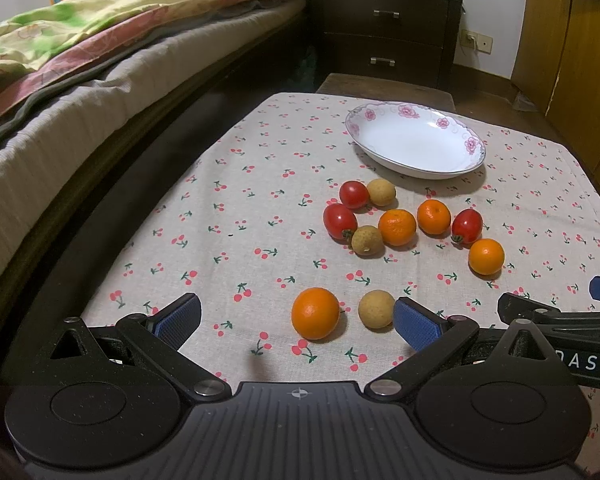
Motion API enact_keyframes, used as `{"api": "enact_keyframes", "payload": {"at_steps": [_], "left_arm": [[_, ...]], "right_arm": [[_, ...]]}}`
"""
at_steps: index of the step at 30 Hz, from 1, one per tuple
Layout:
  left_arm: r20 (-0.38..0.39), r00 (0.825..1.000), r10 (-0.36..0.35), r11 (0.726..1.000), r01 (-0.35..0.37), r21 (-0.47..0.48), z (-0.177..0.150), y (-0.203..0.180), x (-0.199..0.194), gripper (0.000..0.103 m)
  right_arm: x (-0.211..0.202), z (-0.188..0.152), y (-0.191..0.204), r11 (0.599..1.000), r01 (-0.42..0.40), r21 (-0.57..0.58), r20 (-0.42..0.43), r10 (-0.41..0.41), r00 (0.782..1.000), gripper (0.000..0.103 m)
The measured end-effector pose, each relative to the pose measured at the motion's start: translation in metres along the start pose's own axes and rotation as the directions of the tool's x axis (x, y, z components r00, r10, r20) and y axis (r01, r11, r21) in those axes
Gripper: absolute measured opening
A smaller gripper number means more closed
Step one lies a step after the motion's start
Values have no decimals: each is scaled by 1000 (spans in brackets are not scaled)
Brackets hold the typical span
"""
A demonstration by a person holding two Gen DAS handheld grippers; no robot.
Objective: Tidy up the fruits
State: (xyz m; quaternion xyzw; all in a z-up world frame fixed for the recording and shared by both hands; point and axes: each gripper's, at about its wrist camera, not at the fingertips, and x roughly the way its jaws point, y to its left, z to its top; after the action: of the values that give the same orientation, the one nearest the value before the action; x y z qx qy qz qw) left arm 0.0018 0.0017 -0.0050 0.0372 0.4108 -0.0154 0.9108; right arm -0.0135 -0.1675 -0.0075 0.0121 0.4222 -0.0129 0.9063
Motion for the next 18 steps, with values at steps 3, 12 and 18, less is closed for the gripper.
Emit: {"api": "enact_keyframes", "payload": {"at_steps": [3, 12, 18], "left_arm": [[-1, 1000, 0, 1000, 0, 0, 0, 0, 0, 103], [-3, 1000, -4, 1000, 4, -24, -2, 12, -3, 103], [-9, 1000, 5, 999, -6, -52, -4, 23, -4, 103]], "right_arm": [[0, 0, 0, 1000, -3, 0, -2, 3, 1000, 102], [3, 2, 10, 999, -29, -35, -7, 28, 1000, 100], [9, 7, 23, 994, -74, -82, -11, 73, 997, 93]]}}
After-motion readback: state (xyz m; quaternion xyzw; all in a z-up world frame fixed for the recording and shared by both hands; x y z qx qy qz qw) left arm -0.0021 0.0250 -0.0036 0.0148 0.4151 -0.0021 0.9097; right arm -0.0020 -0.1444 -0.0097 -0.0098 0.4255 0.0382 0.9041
